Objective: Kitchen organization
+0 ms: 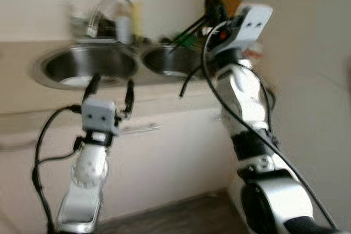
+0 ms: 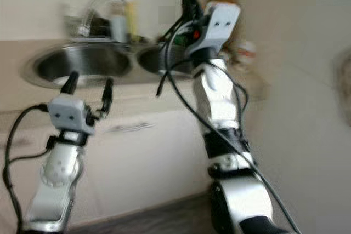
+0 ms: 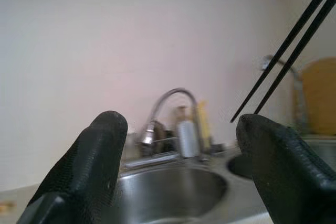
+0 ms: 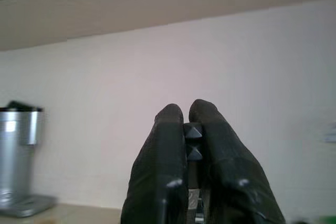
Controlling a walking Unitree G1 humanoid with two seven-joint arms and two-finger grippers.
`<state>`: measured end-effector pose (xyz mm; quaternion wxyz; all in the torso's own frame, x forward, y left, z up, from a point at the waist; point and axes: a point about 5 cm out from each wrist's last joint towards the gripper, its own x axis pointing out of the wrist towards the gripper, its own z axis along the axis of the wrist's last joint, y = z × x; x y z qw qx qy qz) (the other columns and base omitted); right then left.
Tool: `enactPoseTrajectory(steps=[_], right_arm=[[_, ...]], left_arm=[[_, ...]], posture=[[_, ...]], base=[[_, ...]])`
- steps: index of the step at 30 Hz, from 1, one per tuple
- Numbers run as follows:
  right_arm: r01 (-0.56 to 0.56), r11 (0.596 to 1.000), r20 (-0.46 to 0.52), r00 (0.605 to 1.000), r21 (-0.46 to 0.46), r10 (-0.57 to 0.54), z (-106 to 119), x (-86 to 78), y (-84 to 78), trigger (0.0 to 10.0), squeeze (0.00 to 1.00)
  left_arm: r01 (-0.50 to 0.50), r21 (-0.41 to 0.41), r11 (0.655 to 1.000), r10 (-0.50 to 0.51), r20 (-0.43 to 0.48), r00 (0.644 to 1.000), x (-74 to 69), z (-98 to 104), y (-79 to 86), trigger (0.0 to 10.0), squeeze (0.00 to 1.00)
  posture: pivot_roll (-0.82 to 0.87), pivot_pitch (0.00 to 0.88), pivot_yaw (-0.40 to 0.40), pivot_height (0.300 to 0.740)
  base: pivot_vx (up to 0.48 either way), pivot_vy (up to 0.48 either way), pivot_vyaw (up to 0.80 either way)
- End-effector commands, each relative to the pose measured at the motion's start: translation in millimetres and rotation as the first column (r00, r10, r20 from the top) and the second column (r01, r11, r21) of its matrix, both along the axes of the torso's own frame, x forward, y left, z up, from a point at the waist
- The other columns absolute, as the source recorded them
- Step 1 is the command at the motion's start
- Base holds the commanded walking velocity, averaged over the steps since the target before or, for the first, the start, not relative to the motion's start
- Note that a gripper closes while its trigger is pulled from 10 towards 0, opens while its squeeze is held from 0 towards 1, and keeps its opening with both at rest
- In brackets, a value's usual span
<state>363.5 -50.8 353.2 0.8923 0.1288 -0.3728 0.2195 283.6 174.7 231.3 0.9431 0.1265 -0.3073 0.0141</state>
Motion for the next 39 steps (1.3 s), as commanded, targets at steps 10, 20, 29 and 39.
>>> enactPoseTrajectory(steps=[10, 20, 29, 39], right_arm=[[0.088, 0.994, 0.003, 0.996, 0.069, -0.089, 7.2, 5.9, -22.8, 10.0, 0.00], [0.194, 0.981, -0.035, 0.980, -0.002, -0.194, -12.6, 13.9, -34.1, 10.0, 0.00], [0.338, 0.937, -0.211, 0.913, -0.086, -0.349, -48.4, 36.3, -57.6, 10.0, 0.00], [0.355, 0.828, -0.355, 0.777, -0.434, -0.520, -107.3, 53.2, -60.9, 10.0, 0.00]], left_arm=[[0.027, 0.013, 1.000, -0.027, 0.019, 0.999, -1.1, 6.5, -9.7, 10.0, 0.00], [0.031, 0.021, 0.999, -0.031, 0.003, 1.000, -0.7, 4.1, -10.9, 10.0, 0.00], [0.072, 0.052, 0.996, -0.070, -0.038, 0.997, -1.3, -3.3, -21.0, 10.0, 0.00], [0.065, 0.060, 0.996, -0.062, -0.055, 0.997, 0.0, -5.7, -21.2, 10.0, 0.00]], posture=[[0.06, 0.000, -0.082, 0.736], [0.06, 0.000, -0.082, 0.736], [0.07, 0.000, -0.085, 0.736], [0.09, 0.000, -0.091, 0.736]], base=[[0.465, 0.000, 0.13], [0.439, 0.000, 0.00], [0.118, 0.000, 0.00], [0.000, 0.000, 0.00]])
